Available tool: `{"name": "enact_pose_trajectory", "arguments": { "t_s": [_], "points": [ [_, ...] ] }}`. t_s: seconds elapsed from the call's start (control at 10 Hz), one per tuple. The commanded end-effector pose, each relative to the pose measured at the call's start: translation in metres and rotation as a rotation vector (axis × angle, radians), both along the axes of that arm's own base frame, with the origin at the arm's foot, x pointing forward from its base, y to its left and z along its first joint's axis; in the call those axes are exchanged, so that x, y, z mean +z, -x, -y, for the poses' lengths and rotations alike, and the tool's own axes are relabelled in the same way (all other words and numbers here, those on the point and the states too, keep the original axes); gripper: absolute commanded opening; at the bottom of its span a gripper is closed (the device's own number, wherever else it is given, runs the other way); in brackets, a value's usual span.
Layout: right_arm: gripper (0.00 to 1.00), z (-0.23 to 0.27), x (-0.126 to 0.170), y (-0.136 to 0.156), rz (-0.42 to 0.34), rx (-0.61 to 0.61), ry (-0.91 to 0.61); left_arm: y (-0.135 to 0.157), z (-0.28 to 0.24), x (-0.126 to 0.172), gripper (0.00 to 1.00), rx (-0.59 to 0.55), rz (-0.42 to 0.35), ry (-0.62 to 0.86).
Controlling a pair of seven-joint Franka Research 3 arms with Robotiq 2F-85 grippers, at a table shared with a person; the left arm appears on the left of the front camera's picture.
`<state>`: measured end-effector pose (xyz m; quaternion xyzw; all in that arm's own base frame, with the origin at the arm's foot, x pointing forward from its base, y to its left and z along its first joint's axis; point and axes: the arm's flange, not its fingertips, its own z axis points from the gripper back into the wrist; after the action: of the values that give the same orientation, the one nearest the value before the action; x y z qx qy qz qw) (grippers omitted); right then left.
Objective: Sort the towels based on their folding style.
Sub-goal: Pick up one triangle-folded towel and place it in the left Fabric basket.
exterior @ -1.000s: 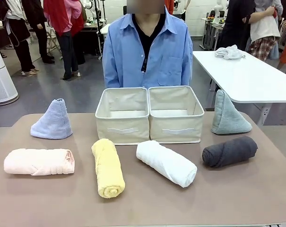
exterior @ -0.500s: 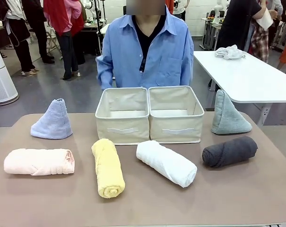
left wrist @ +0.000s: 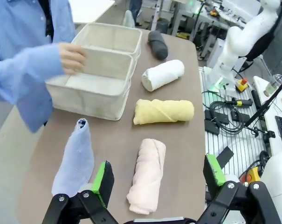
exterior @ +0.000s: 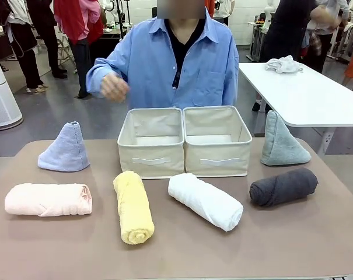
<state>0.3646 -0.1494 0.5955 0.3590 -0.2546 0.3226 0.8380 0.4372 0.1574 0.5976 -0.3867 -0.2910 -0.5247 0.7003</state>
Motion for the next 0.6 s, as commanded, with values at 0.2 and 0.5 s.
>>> {"name": "enact_pose_trajectory", "arguments": {
  "t_s": [0.2, 0.5],
  "points": [
    [1.00, 0.000, 0.000, 0.001, 0.004, 0.005, -0.006, 0.000, 0.000, 0.000, 1.00, 0.000, 0.000, 0.000],
    [1.00, -0.037, 0.013, -0.036, -0.075, 0.021, 0.341, 0.000, 0.000, 0.000, 1.00, 0.000, 0.000, 0.000]
  ]
}}
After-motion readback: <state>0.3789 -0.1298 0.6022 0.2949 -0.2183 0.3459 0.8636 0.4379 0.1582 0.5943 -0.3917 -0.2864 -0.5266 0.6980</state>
